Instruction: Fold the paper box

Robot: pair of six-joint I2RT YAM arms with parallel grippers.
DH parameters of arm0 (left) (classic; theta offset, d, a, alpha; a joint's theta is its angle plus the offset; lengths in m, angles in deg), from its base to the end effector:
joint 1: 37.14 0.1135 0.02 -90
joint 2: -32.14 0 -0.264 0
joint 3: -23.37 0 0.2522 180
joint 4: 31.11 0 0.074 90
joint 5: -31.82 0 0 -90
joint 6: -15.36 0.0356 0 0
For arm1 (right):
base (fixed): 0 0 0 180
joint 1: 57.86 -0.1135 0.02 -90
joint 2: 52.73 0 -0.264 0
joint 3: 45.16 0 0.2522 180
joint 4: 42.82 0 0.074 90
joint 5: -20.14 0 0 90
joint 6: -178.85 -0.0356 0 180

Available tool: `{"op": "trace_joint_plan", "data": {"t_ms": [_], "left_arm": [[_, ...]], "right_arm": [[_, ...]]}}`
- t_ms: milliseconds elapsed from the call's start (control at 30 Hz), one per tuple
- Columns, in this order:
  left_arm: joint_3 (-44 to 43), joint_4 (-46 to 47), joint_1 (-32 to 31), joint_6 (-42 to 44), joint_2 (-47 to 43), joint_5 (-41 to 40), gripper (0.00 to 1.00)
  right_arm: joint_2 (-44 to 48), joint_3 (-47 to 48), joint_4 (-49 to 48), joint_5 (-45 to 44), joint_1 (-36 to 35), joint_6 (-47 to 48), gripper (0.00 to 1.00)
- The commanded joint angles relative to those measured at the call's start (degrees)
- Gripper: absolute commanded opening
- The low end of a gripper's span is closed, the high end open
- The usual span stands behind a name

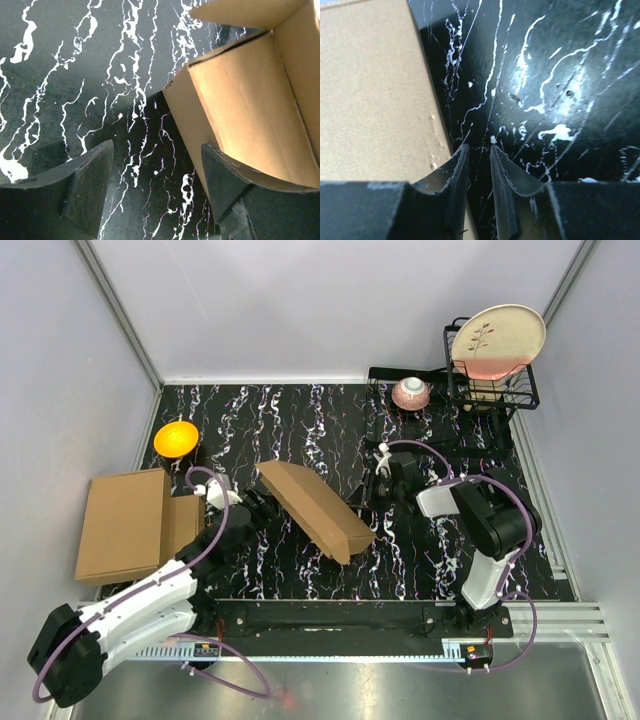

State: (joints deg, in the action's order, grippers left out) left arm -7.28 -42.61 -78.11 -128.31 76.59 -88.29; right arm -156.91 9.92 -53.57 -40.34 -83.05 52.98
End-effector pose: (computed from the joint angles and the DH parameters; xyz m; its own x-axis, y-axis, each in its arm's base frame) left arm 0.1410 -0.0988 0.1934 -0.3722 -0.5998 -0.7083 -0.1268 0.7889 -0.6013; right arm 0.2931 0.1572 0.1137 -0.8769 0.1510 -0.4564 -0.2545 0.6596 0.7073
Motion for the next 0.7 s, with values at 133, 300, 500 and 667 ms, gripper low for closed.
{"op": "trace_joint_plan", "data": {"t_ms": [133, 300, 500, 667], "left_arm": [[-6.32, 9.42, -0.69, 1.46, 5.9, 3.47, 0.73], [-8.16, 11.54, -3.06, 1.29, 8.64, 4.09, 0.74], [-8.78, 11.01, -5.61, 1.55, 9.26, 3.22, 0.74], [-7.9, 9.96, -5.7, 1.55, 7.59, 2.34, 0.74]], "right_arm": [[0.82, -1.16, 2.8, 2.91, -2.14, 0.54, 0.32], [0.82, -0.8, 3.77, 2.48, -2.58, 1.34, 0.32], [2.84, -0.98, 5.52, -0.33, -2.58, 1.78, 0.33], [6.35, -0.28, 9.48, -6.03, -2.5, 3.01, 0.36]]}}
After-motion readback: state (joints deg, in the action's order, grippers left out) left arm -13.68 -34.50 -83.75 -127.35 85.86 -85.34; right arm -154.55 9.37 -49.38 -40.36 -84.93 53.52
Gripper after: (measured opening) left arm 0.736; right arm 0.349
